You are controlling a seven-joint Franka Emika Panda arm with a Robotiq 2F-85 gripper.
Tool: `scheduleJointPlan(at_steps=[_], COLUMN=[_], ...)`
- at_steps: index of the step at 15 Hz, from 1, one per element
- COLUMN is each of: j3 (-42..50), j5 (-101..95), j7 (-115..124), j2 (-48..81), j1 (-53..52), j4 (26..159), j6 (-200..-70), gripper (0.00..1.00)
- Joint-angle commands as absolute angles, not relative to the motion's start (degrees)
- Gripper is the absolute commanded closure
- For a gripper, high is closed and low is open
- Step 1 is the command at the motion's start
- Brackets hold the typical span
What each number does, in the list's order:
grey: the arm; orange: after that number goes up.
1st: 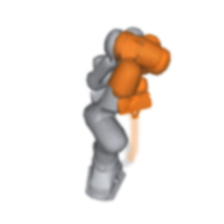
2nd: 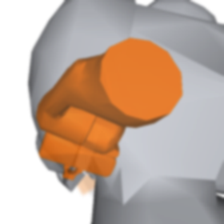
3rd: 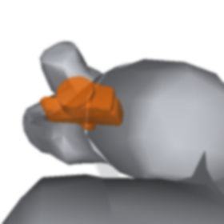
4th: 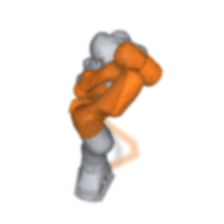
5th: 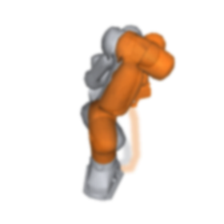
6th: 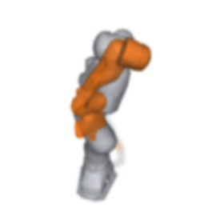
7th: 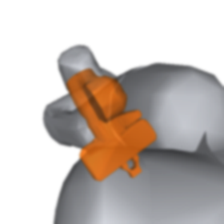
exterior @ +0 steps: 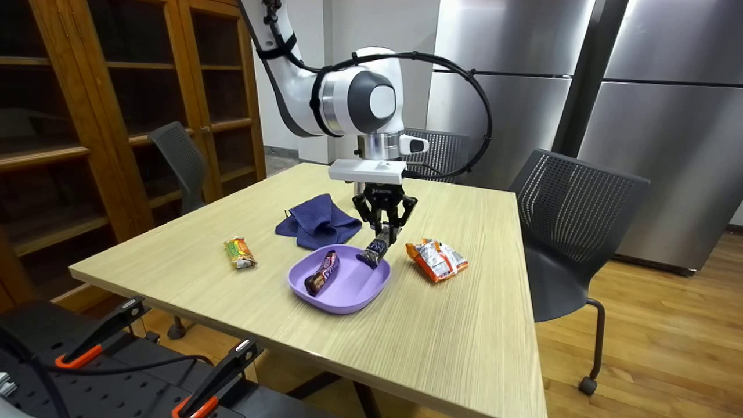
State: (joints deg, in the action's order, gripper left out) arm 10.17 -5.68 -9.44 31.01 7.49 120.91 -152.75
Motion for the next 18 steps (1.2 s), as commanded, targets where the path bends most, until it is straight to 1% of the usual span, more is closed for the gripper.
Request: scheduleJointPlan(at_steps=[1,10,18], j3=[9.8,11.0,11.1], j5=[-7.9,-10.6,-11.0], j7=[-8.0,-5.3,-1.6], j2=[28.2,24.4,25.0], j1=[6.4,2.7,1.2], j4=[124.9,133.3,135.0], j6=[-153.9,-157.2,-156.1], gripper=[0.92,0.92,0.92])
